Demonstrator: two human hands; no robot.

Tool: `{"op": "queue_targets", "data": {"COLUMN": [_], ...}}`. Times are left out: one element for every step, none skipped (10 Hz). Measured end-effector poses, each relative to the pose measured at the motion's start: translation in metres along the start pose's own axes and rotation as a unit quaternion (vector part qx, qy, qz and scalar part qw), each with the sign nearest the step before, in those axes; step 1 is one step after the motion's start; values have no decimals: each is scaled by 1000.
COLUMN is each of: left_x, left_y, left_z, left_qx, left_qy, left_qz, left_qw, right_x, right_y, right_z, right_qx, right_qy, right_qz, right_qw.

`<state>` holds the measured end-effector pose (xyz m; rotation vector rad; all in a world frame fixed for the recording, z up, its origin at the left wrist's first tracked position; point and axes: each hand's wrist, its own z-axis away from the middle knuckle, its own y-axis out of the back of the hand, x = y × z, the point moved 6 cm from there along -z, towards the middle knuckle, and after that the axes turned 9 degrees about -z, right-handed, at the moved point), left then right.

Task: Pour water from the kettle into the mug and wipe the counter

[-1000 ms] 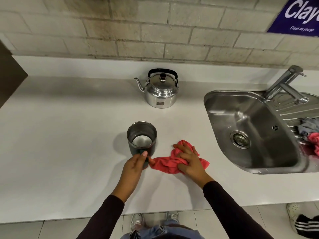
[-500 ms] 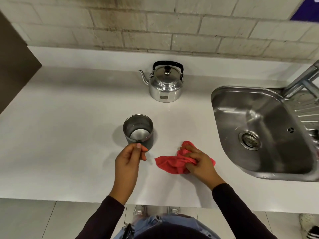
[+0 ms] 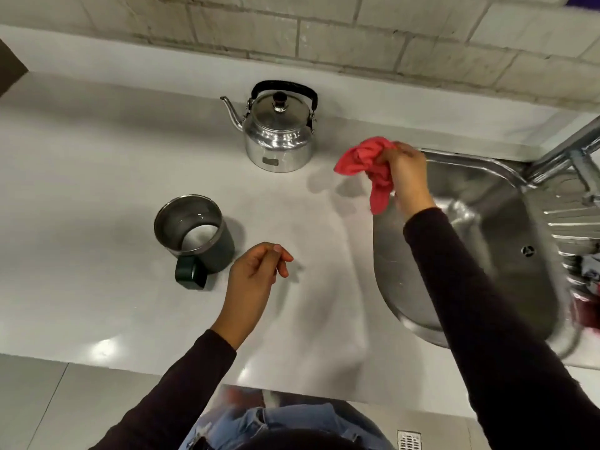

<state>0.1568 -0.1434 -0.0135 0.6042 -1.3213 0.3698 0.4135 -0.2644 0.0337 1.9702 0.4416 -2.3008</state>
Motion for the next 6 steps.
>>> {"op": "queue_targets", "data": {"left_x": [-4,-6,-8,-7,-4,12], "left_y": [-10,-13,-14,-14,-17,-22], "left_z": [-6,-12,-14,-17,-25,-27], "left_qx": [11,26,34,31,16,-36], "left_qy": [19,28,29,37,27,9], "left_qz": [-4,3,9,7,-2,1], "left_qw": [1000,999,999,999,999,999], "right_x": [-9,14,46,54,42,31], "right_y": [-24,-42,-45,-43,-49,-54], "right_z": [-57,-92,-102,-106,-104,-83], "right_qx": [-27,-43,-96,-102,-102,-132], "right_qy": [8,-7,-6,29,54,39], "right_qz": [-33,120,405,435,379,327], "right_qw": [999,992,909,894,918,935]}}
